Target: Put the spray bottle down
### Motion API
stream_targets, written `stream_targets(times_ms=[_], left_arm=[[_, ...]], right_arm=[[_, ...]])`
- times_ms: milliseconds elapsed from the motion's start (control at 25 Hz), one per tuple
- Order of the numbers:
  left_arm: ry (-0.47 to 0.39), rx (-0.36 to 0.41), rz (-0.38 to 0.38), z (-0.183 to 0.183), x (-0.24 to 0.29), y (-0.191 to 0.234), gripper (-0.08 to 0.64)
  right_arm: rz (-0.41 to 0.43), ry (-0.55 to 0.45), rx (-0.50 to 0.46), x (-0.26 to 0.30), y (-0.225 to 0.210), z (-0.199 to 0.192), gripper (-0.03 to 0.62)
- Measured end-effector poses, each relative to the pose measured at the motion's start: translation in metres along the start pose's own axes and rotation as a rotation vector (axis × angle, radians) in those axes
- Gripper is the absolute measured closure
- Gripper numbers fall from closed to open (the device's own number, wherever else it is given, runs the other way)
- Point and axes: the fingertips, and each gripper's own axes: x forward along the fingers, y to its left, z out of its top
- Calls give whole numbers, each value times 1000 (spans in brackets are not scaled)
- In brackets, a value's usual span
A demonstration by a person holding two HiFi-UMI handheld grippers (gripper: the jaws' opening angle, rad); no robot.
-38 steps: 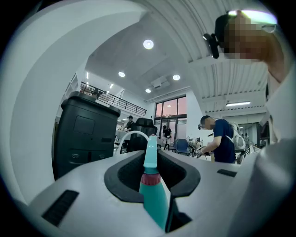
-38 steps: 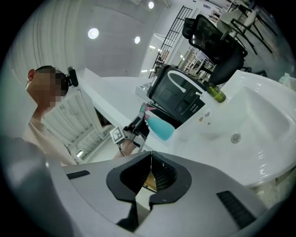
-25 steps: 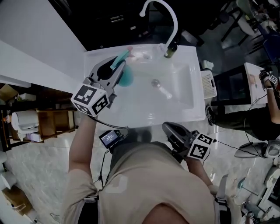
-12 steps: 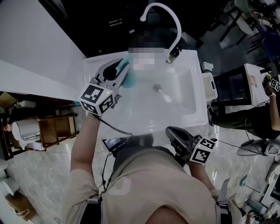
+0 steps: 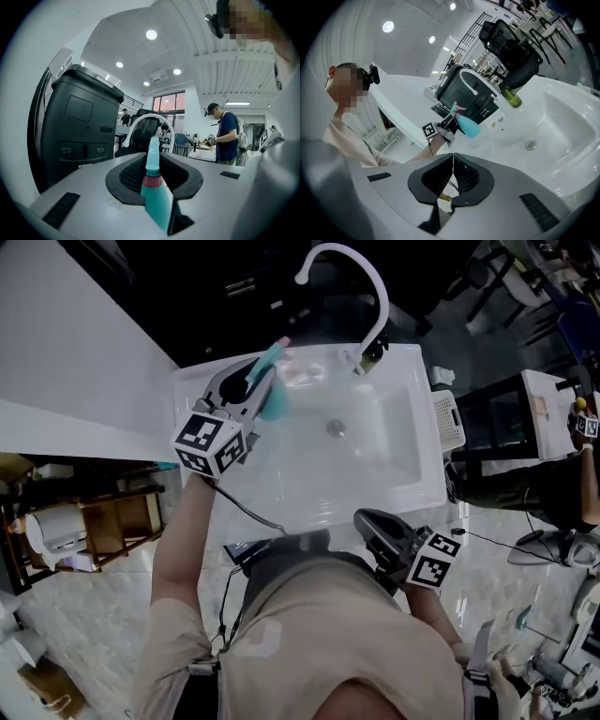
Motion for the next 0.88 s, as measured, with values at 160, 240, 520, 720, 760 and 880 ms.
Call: stream_targets(times_ms=[160,240,520,720,760,880], left_arm=[[3,3,2,-4,8,6,471],[4,4,3,-6,11,8,470],[9,-9,6,-16,20,17,471],[8,2,10,-20,26,22,471],[9,5,11,-21,28,23,470],[13,23,10,-23,31,26,470]], right_arm=[[-13,-1,9,1,-3,1,571],[-20,-2,13,1,-4,0,571],[-37,-7,24,2,-4,-3,571],[-42,-2,27,3,-6,-4,571],[-43,-1,28,4,-6,-4,571],[-42,3,31,7,-5,-4,571]])
